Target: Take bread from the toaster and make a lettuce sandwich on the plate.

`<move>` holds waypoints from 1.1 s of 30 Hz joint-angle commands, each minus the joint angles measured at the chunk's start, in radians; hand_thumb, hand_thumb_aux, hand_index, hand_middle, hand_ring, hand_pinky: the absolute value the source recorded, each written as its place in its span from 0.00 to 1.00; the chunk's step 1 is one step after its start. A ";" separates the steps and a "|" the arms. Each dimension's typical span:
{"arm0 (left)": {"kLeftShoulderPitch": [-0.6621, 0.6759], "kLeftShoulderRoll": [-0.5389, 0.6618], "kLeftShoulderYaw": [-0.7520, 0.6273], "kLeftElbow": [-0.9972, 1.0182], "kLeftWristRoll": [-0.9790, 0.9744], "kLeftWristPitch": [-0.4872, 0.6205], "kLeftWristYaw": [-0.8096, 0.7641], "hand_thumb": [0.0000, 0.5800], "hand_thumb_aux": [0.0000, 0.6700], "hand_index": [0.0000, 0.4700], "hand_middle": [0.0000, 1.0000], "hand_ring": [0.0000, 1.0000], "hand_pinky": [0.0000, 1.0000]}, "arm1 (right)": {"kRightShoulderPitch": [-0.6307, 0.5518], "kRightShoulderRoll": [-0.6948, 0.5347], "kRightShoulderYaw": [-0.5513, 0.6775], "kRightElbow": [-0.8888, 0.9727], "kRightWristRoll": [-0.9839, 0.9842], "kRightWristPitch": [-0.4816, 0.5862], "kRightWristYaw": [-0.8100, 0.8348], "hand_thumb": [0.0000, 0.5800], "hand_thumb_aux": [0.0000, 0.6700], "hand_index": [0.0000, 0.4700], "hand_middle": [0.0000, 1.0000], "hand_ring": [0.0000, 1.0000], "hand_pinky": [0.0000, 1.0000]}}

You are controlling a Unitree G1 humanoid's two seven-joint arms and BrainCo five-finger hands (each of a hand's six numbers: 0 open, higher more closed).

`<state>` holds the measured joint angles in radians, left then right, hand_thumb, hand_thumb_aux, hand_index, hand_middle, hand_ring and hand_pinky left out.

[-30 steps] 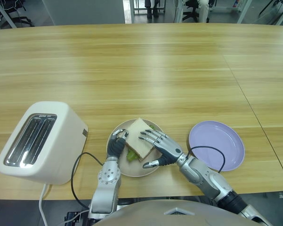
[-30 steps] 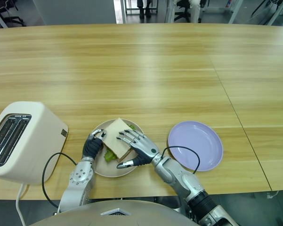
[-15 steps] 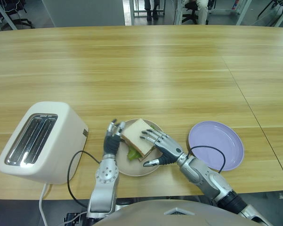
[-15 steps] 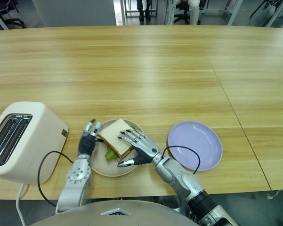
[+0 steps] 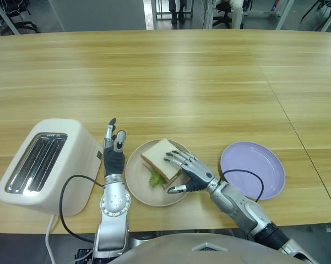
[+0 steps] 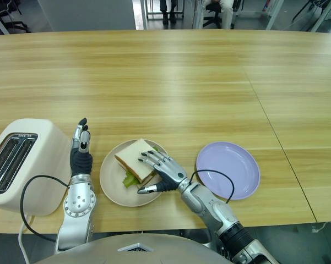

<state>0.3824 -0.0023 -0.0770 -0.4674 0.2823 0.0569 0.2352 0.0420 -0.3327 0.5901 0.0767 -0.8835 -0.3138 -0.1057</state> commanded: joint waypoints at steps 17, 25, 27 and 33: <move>0.098 0.034 0.019 -0.017 -0.123 -0.251 -0.125 0.00 0.00 0.00 0.00 0.00 0.00 | 0.148 0.089 -0.170 -0.399 0.337 0.143 0.189 0.00 0.00 0.00 0.00 0.00 0.00; 0.156 0.075 -0.011 -0.039 -0.192 -0.274 -0.226 0.00 0.00 0.00 0.00 0.00 0.00 | 0.213 0.145 -0.250 -0.459 0.745 0.242 0.336 0.00 0.00 0.00 0.00 0.00 0.00; 0.193 0.105 -0.034 -0.061 -0.232 -0.264 -0.282 0.00 0.00 0.00 0.12 0.12 0.12 | 0.231 0.135 -0.280 -0.461 0.861 0.273 0.398 0.00 0.00 0.00 0.00 0.00 0.00; 0.272 0.184 -0.034 -0.059 -0.288 -0.289 -0.379 1.00 1.00 0.98 1.00 1.00 1.00 | 0.259 0.097 -0.358 -0.424 1.013 0.336 0.474 1.00 1.00 0.98 1.00 1.00 1.00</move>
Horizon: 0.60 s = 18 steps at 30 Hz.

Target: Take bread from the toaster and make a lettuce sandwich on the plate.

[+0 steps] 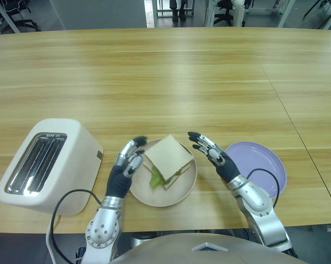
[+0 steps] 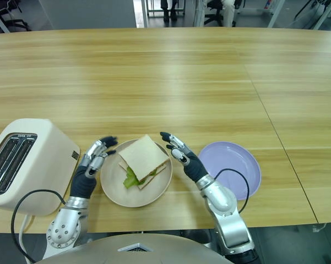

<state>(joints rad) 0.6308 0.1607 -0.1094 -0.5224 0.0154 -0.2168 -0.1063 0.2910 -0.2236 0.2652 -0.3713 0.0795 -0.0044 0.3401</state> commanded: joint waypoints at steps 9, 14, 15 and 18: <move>0.095 0.124 -0.026 0.001 -0.136 -0.077 -0.201 1.00 1.00 0.98 1.00 1.00 1.00 | 0.093 -0.072 -0.009 0.067 0.148 0.052 0.176 1.00 1.00 0.98 1.00 1.00 1.00; 0.156 0.211 -0.038 0.025 -0.179 -0.090 -0.308 1.00 1.00 0.98 1.00 1.00 1.00 | 0.127 -0.139 0.048 0.067 0.146 0.073 0.272 1.00 1.00 0.98 1.00 1.00 1.00; 0.172 0.230 -0.045 0.031 -0.184 -0.090 -0.329 1.00 1.00 0.98 1.00 1.00 1.00 | 0.137 -0.155 0.064 0.069 0.140 0.076 0.289 1.00 1.00 0.98 1.00 1.00 1.00; 0.192 0.259 -0.049 0.066 -0.184 -0.088 -0.363 1.00 1.00 0.98 1.00 1.00 1.00 | 0.149 -0.171 0.087 0.078 0.139 0.103 0.300 1.00 1.00 0.98 1.00 1.00 1.00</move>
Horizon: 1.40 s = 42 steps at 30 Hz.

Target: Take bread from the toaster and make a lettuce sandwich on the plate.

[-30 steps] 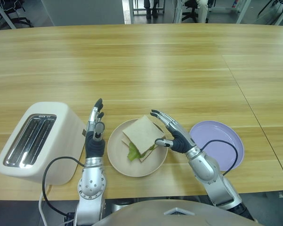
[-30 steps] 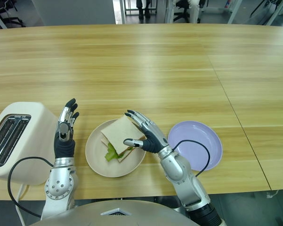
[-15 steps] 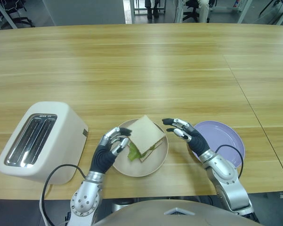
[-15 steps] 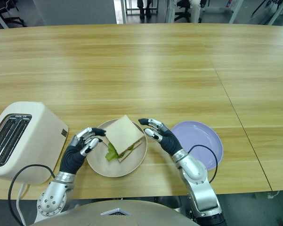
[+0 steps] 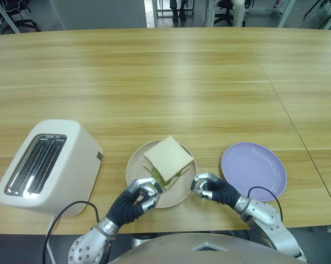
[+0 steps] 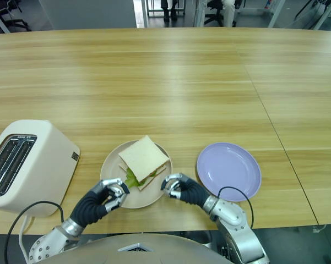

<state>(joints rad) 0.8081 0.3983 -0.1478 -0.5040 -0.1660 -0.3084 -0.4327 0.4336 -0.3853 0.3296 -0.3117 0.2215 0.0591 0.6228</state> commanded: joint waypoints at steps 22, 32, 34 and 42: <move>-0.013 0.107 -0.029 0.182 0.041 0.169 -0.123 1.00 1.00 0.98 1.00 1.00 1.00 | 0.000 -0.026 0.098 -0.013 -0.003 0.287 -0.009 1.00 1.00 0.98 1.00 1.00 1.00; -0.057 0.073 -0.063 0.124 0.093 0.321 -0.063 1.00 1.00 0.98 1.00 1.00 1.00 | -0.046 0.032 0.073 0.014 0.034 0.414 -0.061 1.00 1.00 0.98 1.00 1.00 1.00; -0.073 0.073 -0.074 0.122 0.116 0.338 -0.058 1.00 1.00 0.98 1.00 1.00 1.00 | -0.072 0.047 0.075 0.052 0.000 0.400 -0.091 1.00 1.00 0.98 1.00 1.00 1.00; -0.154 0.048 -0.097 0.125 0.174 0.442 -0.013 1.00 1.00 0.98 1.00 1.00 1.00 | -0.157 0.102 0.070 0.161 -0.051 0.378 -0.155 1.00 1.00 0.98 1.00 1.00 1.00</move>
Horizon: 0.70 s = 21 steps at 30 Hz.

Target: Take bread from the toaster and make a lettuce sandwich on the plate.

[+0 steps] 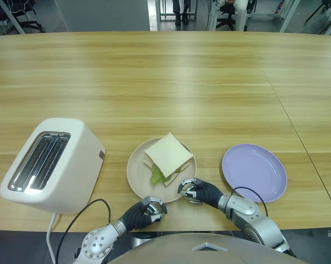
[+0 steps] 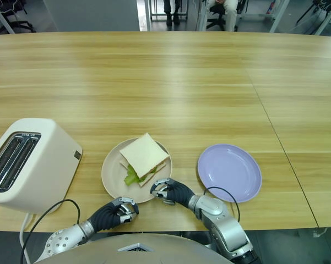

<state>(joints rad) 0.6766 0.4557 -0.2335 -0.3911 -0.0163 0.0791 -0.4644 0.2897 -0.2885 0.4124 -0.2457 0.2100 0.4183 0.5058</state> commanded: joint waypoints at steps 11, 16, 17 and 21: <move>-0.189 -0.065 -0.009 0.027 0.046 0.224 0.073 1.00 1.00 0.98 1.00 1.00 1.00 | -0.110 0.076 -0.041 0.217 -0.060 -0.016 -0.079 1.00 1.00 0.98 1.00 1.00 1.00; -0.280 -0.078 0.003 0.056 0.062 0.256 0.095 1.00 1.00 0.98 1.00 1.00 1.00 | -0.170 0.119 -0.056 0.272 -0.067 -0.037 -0.100 1.00 1.00 0.98 1.00 1.00 1.00; -0.305 -0.085 0.009 0.071 0.066 0.262 0.107 1.00 1.00 0.98 1.00 1.00 1.00 | -0.183 0.129 -0.059 0.286 -0.070 -0.043 -0.104 1.00 1.00 0.98 1.00 1.00 1.00; -0.397 -0.119 0.020 0.128 0.069 0.272 0.133 1.00 1.00 0.98 1.00 1.00 1.00 | -0.251 0.166 -0.083 0.368 -0.086 -0.077 -0.133 1.00 1.00 0.98 1.00 1.00 1.00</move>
<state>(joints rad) 0.3061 0.3485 -0.2151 -0.2963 0.0434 0.3386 -0.3430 0.0457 -0.1232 0.3485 0.0387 0.1516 0.3304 0.4005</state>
